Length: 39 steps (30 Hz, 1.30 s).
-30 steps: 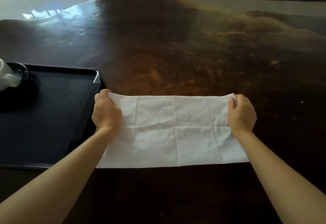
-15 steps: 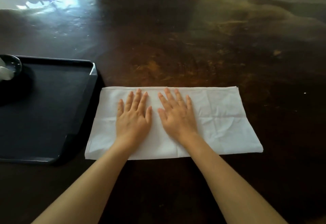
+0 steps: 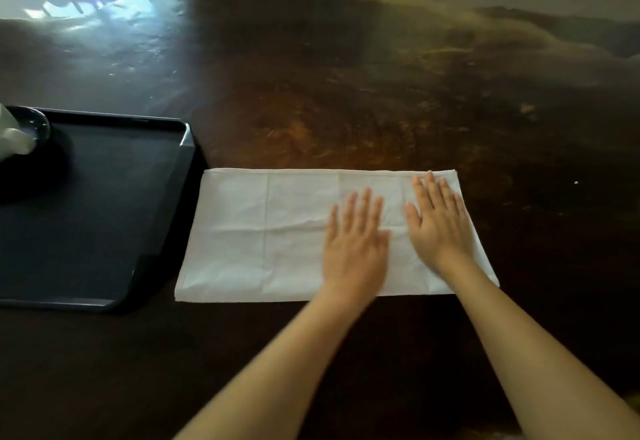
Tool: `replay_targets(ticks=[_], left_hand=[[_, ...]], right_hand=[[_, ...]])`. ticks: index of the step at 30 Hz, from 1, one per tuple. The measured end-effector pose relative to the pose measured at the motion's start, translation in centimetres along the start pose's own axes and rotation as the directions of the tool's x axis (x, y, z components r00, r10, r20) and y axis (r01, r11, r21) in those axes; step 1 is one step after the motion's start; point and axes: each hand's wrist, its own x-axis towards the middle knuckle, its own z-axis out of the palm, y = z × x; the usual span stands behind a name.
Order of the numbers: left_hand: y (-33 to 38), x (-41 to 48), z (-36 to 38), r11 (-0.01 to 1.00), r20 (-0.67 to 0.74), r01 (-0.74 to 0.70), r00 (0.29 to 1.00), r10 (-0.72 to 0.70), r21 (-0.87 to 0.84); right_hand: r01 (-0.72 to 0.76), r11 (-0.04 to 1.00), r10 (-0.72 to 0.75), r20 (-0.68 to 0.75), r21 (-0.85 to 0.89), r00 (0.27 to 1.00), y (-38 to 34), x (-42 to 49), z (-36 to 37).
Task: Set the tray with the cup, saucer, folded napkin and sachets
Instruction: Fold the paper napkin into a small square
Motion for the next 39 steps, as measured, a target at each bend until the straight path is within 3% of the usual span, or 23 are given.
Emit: replay_targets(ticks=[1, 3, 12, 17, 19, 21, 23, 28, 32, 35, 37, 39], left_hand=[[2.3, -0.7, 0.9, 0.998, 0.058, -0.053, 0.997, 0.055, -0.037], [2.3, -1.3, 1.3, 0.999, 0.092, -0.040, 0.995, 0.038, 0.021], [-15.4, -6.1, -4.6, 0.957, 0.018, 0.239, 0.969, -0.245, 0.164], [-15.7, -6.5, -4.7, 0.964, 0.000, 0.210, 0.977, -0.213, 0.165], [-15.7, -6.4, -4.7, 0.965, 0.007, 0.203, 0.978, -0.207, 0.165], [-15.9, -6.4, -4.8, 0.965, 0.013, 0.201, 0.979, -0.206, 0.168], [-15.9, -6.4, -4.8, 0.967, 0.015, 0.195, 0.980, -0.200, 0.163], [-16.0, -6.4, -4.8, 0.970, 0.026, 0.186, 0.981, -0.193, 0.158], [-16.2, -6.3, -4.9, 0.970, 0.047, 0.187, 0.979, -0.197, 0.157], [-16.5, -6.2, -5.5, 0.985, 0.096, 0.126, 0.986, -0.138, 0.118], [-17.0, -6.6, -6.5, 1.000, 0.172, -0.002, 0.985, 0.005, -0.019], [-17.7, -7.5, -8.2, 0.979, 0.259, -0.173, 0.946, 0.195, -0.106]], right_hand=[[0.001, 1.000, -0.001, 0.002, -0.002, 1.000, 0.1, -0.1, 0.0], [0.021, 1.000, -0.021, -0.010, -0.017, 1.000, 0.1, -0.2, 0.1], [0.035, 0.999, -0.035, 0.007, 0.003, 0.999, 0.3, -0.2, -0.4], [-0.114, 0.989, 0.112, 0.032, 0.089, 0.993, -4.4, -0.9, -1.4], [0.100, 0.982, -0.099, -0.014, 0.158, 0.995, -11.1, -2.8, -0.7], [0.333, 0.930, -0.340, 0.014, 0.158, 0.940, -17.5, -5.5, 0.6], [0.388, 0.912, -0.395, 0.035, 0.131, 0.918, -19.2, -6.8, 1.3], [0.163, 0.985, -0.165, 0.020, 0.060, 0.986, -8.3, -5.6, 0.9], [-0.011, 0.999, 0.009, 0.041, 0.046, 0.999, 0.4, -5.7, 0.0], [0.034, 0.999, -0.036, 0.077, 0.030, 0.996, 2.2, -5.5, -0.3], [0.084, 0.994, -0.091, 0.098, 0.074, 0.991, 2.4, -5.4, -0.5], [0.136, 0.962, -0.170, 0.129, 0.235, 0.977, 3.1, -5.9, -1.6]])
